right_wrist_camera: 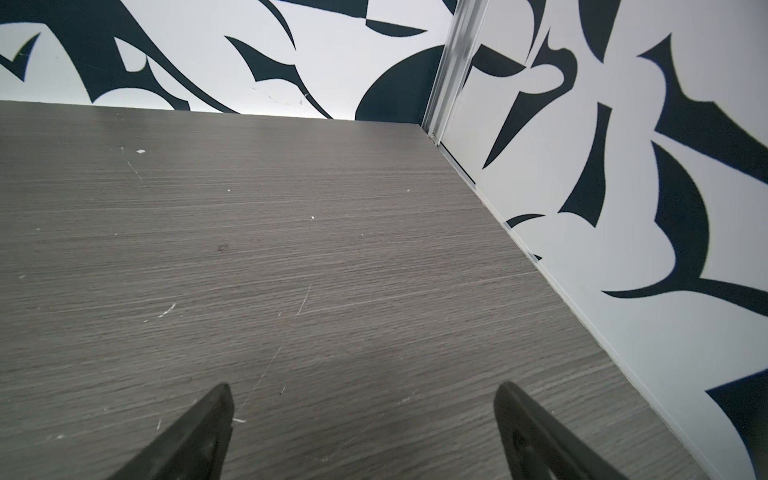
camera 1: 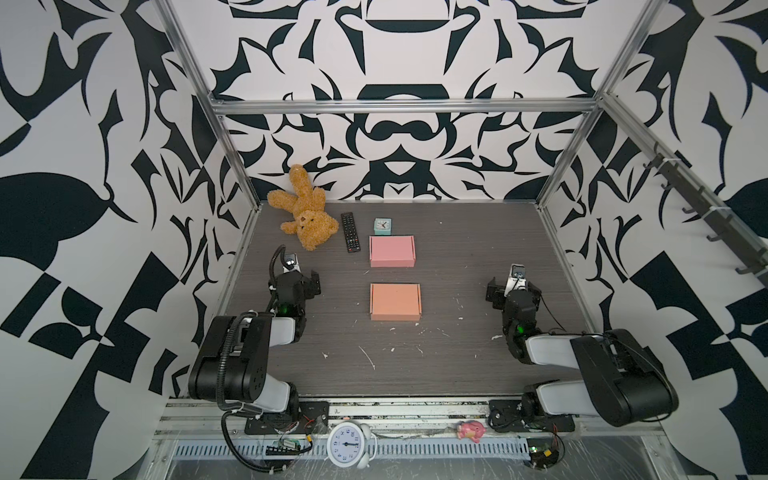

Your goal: Fold the paper box

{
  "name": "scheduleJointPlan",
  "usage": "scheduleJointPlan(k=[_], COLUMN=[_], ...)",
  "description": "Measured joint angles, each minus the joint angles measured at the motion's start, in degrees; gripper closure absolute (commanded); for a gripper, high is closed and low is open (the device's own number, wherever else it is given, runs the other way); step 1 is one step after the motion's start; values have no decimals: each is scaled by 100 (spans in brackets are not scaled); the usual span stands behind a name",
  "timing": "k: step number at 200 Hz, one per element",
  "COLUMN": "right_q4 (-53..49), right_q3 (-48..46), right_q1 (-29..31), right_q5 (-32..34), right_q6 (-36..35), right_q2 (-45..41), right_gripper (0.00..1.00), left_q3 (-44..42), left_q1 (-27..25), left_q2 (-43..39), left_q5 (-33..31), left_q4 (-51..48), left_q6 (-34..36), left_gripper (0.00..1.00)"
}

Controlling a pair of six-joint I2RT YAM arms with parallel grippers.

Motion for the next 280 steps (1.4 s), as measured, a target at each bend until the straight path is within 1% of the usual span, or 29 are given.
scheduleJointPlan(k=[90, 106, 117, 151, 186, 280], right_q4=[476, 496, 273, 20, -116, -155], right_q3=[164, 273, 446, 811, 822, 822], right_q1=[-129, -205, -238, -302, -313, -313], right_q5=[-328, -389, -396, -426, -442, -448], right_q6=[-111, -111, -96, -37, -4, -2], right_q2=[699, 977, 1102, 1110, 1113, 1110], right_gripper=[0, 0, 0, 0, 0, 0], left_q3=[146, 98, 50, 15, -15, -17], left_q1=[17, 15, 15, 15, 15, 15], left_q2=[52, 214, 356, 400, 400, 400], left_q5=[372, 459, 483, 520, 525, 544], left_q4=[35, 372, 533, 632, 780, 809], left_q6=[-20, 0, 26, 46, 48, 48], left_gripper=[1, 1, 1, 1, 1, 1])
